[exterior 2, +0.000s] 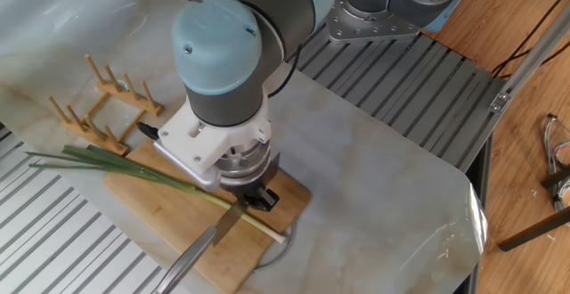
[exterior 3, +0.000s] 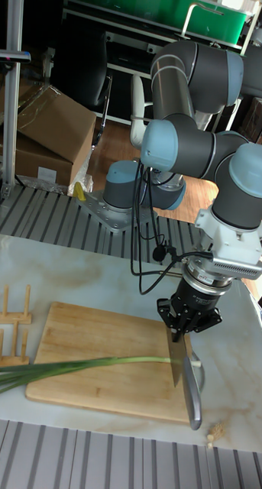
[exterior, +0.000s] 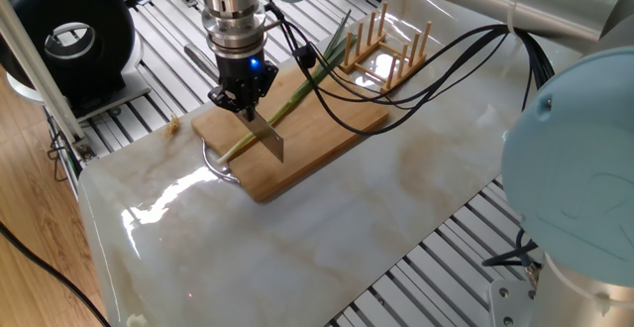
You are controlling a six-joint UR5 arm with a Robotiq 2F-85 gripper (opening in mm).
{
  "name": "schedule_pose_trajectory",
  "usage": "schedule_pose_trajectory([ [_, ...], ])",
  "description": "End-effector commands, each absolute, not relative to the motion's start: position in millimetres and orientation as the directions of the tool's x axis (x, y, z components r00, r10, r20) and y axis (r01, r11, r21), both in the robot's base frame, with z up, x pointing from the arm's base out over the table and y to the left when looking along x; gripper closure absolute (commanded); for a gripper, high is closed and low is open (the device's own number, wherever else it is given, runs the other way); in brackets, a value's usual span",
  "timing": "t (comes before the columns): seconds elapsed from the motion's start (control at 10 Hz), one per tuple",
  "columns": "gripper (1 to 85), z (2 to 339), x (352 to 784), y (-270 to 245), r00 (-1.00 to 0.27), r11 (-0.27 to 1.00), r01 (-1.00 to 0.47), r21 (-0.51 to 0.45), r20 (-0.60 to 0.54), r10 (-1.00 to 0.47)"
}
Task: Chop the green garlic
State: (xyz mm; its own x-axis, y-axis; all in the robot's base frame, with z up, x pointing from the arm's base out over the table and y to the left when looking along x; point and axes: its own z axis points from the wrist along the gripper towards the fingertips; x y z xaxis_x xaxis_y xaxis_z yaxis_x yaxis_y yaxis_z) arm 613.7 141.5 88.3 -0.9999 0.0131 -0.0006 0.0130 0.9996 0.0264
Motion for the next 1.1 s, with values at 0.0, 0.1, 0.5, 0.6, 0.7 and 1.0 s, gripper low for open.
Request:
schedule_pose_trajectory([
  [0.0, 84.3, 89.2, 612.5, 155.1, -0.999, 0.997, 0.038, 0.070, 0.007, 0.037],
  [0.1, 84.3, 88.6, 613.2, 156.1, -0.999, 0.996, 0.042, 0.073, 0.006, 0.042],
  [0.5, 84.3, 82.8, 612.8, 159.9, -0.998, 0.996, 0.062, 0.067, 0.004, 0.062],
  [0.6, 84.3, 80.5, 613.7, 161.0, -0.998, 0.996, 0.064, 0.067, 0.001, 0.064],
  [0.7, 84.3, 79.6, 613.9, 160.8, -0.998, 0.996, 0.064, 0.065, 0.001, 0.064],
  [1.0, 84.3, 78.3, 614.0, 160.1, -0.998, 0.996, 0.065, 0.061, 0.001, 0.065],
])
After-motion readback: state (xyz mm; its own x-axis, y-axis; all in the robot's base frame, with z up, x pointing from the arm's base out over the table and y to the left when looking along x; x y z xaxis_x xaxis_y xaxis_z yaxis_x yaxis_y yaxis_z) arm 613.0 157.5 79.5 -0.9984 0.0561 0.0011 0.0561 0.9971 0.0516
